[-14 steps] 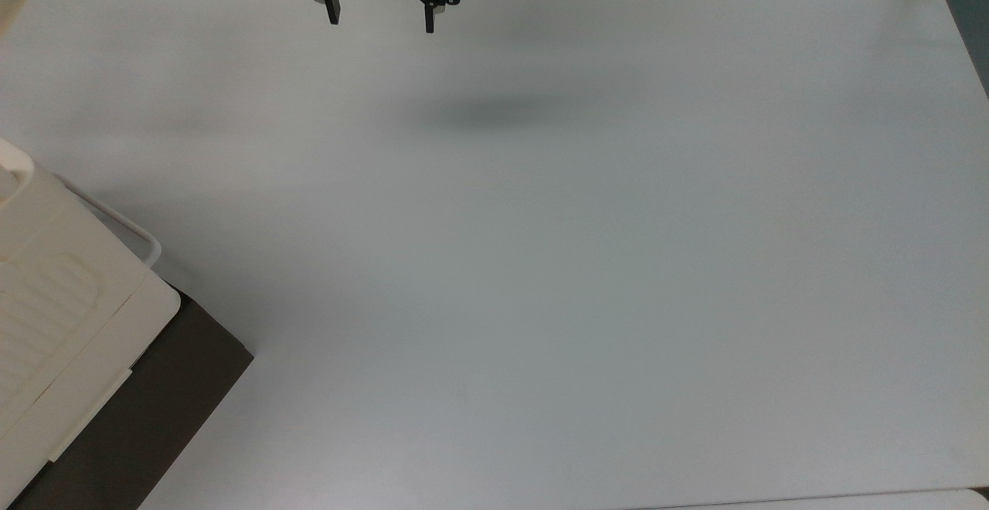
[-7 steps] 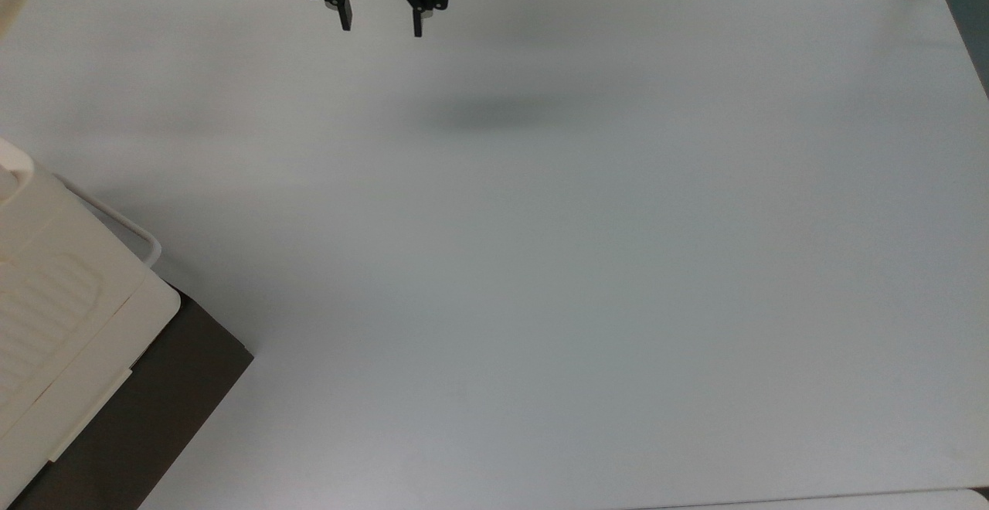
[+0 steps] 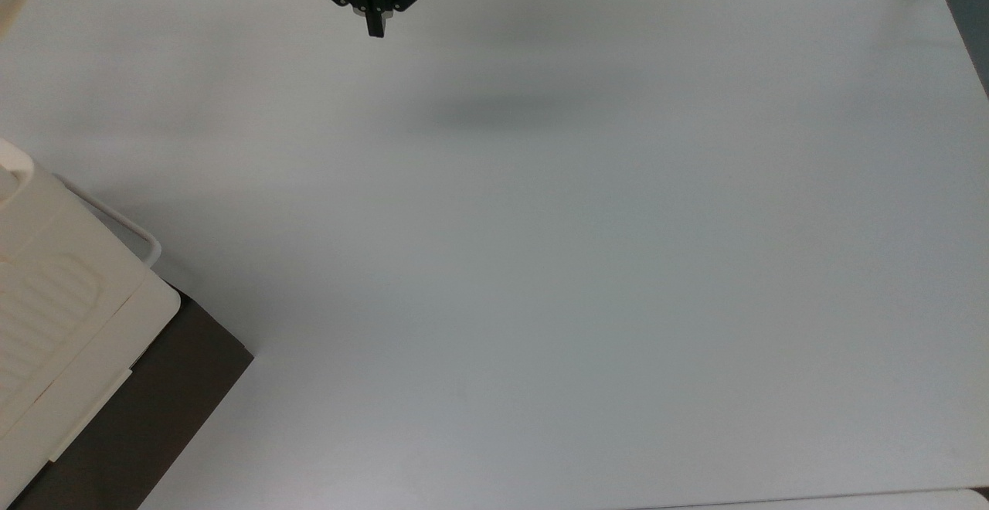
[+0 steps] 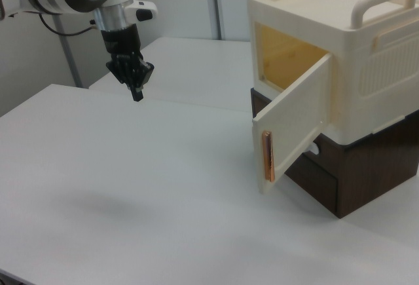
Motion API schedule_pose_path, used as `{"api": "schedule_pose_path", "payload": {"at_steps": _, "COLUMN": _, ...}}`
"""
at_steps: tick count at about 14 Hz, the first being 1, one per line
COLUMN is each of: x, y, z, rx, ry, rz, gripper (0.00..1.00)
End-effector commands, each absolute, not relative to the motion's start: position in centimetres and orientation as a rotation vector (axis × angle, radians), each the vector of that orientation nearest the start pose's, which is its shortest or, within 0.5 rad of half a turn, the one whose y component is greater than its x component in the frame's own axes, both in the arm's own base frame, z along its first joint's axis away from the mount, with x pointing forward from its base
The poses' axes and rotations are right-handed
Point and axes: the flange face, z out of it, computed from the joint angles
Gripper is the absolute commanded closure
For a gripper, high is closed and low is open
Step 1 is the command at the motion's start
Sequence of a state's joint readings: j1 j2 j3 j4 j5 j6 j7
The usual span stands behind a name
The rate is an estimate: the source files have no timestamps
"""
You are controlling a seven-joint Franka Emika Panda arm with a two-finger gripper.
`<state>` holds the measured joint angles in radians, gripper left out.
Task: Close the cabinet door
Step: 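Lower the gripper to the outer face of the open door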
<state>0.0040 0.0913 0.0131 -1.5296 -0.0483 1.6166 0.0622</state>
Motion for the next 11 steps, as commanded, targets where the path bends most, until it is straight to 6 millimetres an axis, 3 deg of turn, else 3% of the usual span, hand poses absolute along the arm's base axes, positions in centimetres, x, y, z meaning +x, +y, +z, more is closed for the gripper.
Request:
{"api": "schedule_pose_path", "payload": {"at_steps": 1, "x": 57.6, "y": -1.3, "z": 61.8, "rx": -3.183, "ry": 0.084, "rz": -0.030, "gripper": 1.00}}
{"api": "schedule_pose_path", "payload": {"at_steps": 6, "x": 57.4, "y": -4.8, "z": 66.2, "rx": -3.184, "ry": 0.088, "rz": -0.175, "gripper": 1.00}}
{"api": "schedule_pose_path", "payload": {"at_steps": 8, "x": 56.9, "y": -7.3, "z": 68.1, "rx": -3.188, "ry": 0.098, "rz": -0.233, "gripper": 1.00}}
{"api": "schedule_pose_path", "payload": {"at_steps": 11, "x": 56.3, "y": -11.1, "z": 68.6, "rx": -3.197, "ry": 0.135, "rz": -0.245, "gripper": 1.00}}
